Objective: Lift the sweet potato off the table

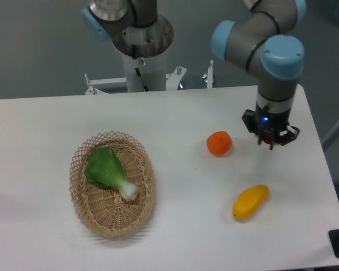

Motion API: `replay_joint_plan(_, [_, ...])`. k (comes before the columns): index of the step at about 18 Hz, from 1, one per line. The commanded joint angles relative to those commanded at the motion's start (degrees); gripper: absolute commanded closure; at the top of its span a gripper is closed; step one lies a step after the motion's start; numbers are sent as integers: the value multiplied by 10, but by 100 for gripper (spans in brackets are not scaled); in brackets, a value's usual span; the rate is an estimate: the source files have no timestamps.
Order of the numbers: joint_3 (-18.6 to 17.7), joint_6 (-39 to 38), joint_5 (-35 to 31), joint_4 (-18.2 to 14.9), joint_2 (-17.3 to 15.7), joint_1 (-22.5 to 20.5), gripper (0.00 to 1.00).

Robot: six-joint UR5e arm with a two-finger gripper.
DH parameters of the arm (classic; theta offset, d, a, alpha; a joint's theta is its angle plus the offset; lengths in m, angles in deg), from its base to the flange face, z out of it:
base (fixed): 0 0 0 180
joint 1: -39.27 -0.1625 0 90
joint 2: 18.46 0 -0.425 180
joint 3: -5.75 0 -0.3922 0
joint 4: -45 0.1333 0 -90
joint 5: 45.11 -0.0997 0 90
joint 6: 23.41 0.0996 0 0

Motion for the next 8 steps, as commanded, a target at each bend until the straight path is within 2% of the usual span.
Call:
replay_joint_plan(3, [28, 0, 1, -33, 11, -1, 93])
replay_joint_plan(8, [32, 0, 3, -38, 13, -3, 93])
